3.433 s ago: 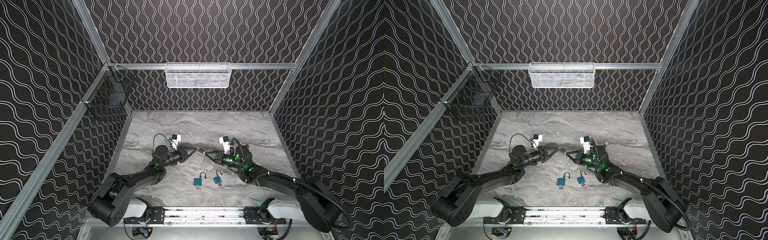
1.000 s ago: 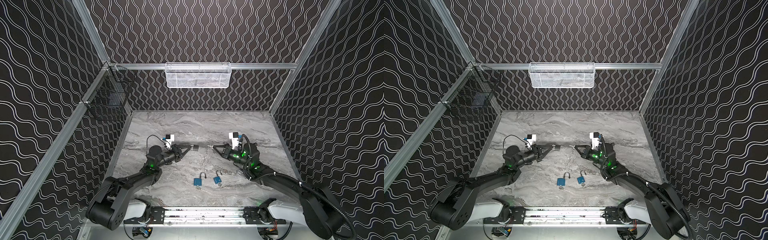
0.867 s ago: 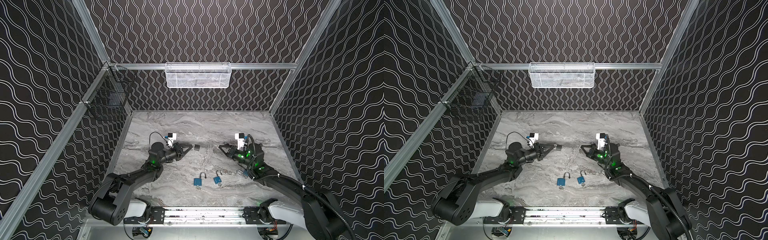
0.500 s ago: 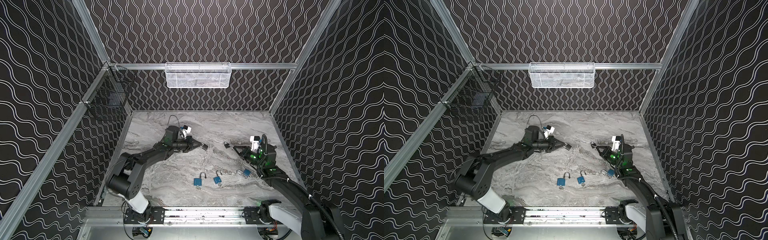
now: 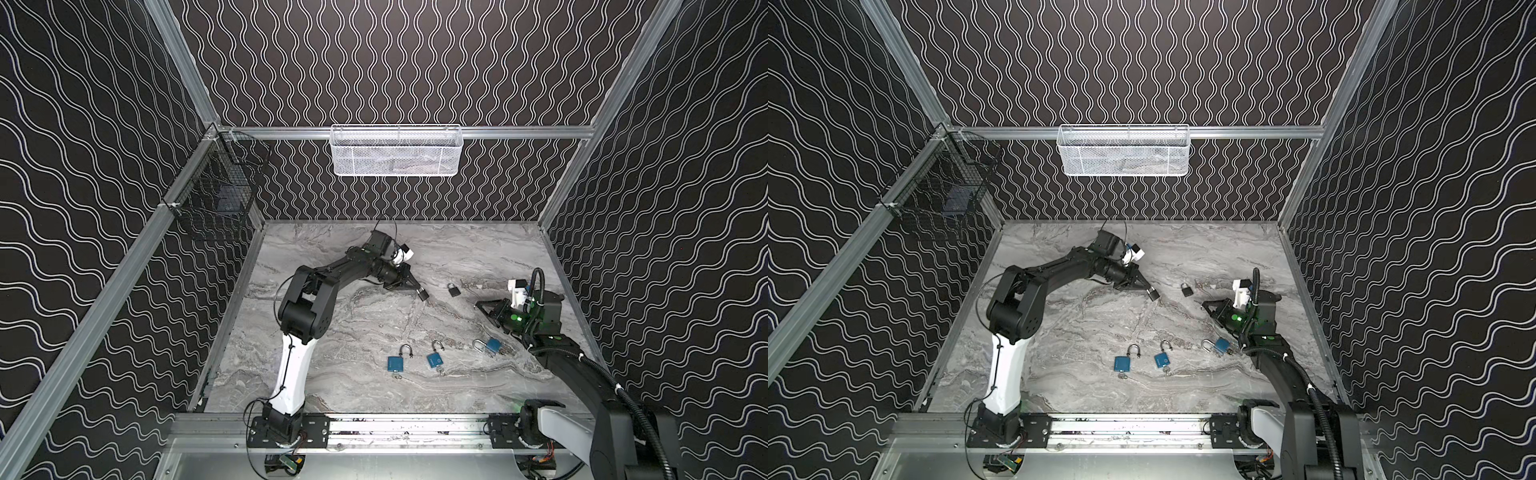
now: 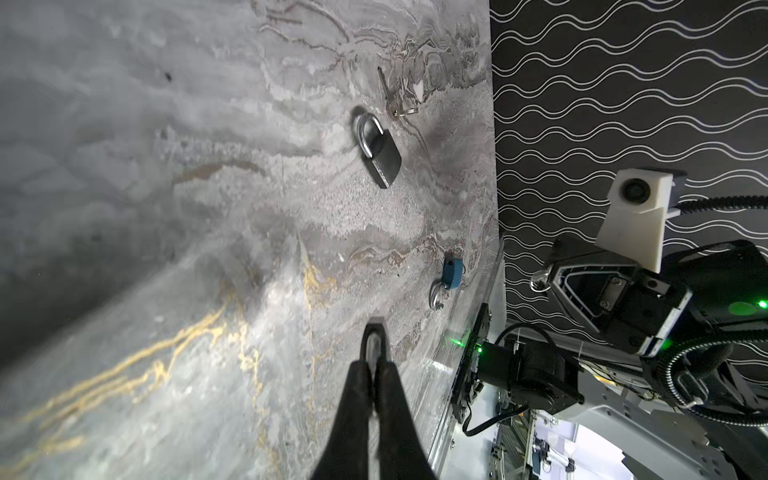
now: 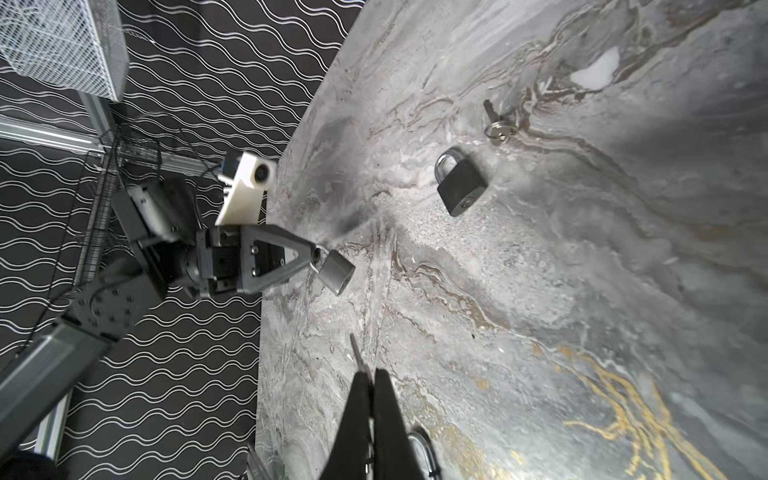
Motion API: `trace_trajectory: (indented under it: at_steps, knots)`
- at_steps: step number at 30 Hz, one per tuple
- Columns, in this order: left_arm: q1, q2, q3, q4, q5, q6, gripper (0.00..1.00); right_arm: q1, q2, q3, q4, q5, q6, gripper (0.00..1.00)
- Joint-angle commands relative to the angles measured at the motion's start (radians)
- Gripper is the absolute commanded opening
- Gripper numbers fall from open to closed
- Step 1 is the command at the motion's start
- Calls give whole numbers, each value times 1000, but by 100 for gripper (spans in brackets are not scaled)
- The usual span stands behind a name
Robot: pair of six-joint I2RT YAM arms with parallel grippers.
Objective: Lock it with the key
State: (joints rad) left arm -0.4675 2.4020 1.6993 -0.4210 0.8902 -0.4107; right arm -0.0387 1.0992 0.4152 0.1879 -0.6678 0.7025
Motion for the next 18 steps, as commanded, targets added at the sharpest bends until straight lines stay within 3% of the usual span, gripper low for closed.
trace_trajectory:
  at_steps: [1, 6, 18]
  knots:
    - [0, 69, 111, -156, 37, 107, 0, -8, 16, 20, -31, -22, -51, 0]
    - [0, 138, 230, -273, 17, 185, 0, -13, 62, 36, -6, -40, -52, 0]
    - [2, 245, 375, -371, -7, 258, 0, -13, 173, 69, 48, -73, -63, 0]
